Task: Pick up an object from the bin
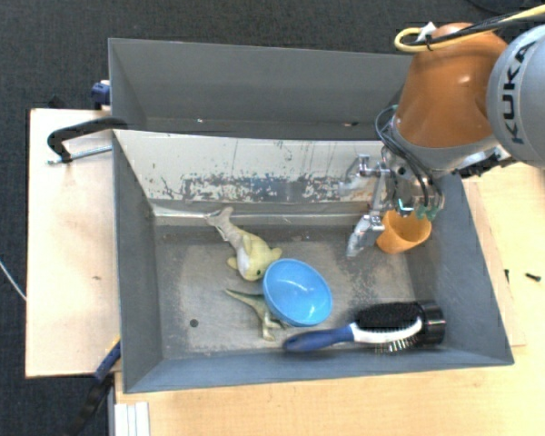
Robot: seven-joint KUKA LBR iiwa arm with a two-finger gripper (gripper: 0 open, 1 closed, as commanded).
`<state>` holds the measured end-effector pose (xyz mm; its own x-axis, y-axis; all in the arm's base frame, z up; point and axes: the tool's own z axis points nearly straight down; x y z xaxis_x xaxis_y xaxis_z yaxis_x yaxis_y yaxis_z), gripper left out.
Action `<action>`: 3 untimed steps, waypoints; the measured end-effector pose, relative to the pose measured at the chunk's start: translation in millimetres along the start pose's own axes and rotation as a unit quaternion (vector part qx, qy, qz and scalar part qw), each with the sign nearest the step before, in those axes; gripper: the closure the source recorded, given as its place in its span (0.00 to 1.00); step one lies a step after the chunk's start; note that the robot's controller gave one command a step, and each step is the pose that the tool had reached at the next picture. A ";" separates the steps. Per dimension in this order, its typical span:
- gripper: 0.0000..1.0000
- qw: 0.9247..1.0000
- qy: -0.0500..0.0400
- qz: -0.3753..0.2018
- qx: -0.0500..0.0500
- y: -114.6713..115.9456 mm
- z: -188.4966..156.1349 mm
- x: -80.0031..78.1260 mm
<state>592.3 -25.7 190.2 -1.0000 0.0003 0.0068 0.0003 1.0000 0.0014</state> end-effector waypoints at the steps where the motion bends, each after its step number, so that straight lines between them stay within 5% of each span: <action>1: 0.00 0.996 -0.005 -0.085 0.001 20.2 -46.7 32.8; 2: 0.00 0.988 0.000 -0.155 0.001 76.9 94.9 40.7; 3: 1.00 0.988 -0.006 -0.153 0.002 74.4 88.4 37.3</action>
Offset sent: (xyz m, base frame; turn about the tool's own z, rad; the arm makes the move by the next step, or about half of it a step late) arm -0.0335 0.0190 0.0446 -0.1709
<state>554.4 48.8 102.2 -0.9532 -0.3023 -0.0045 -0.3023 0.9532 -0.0031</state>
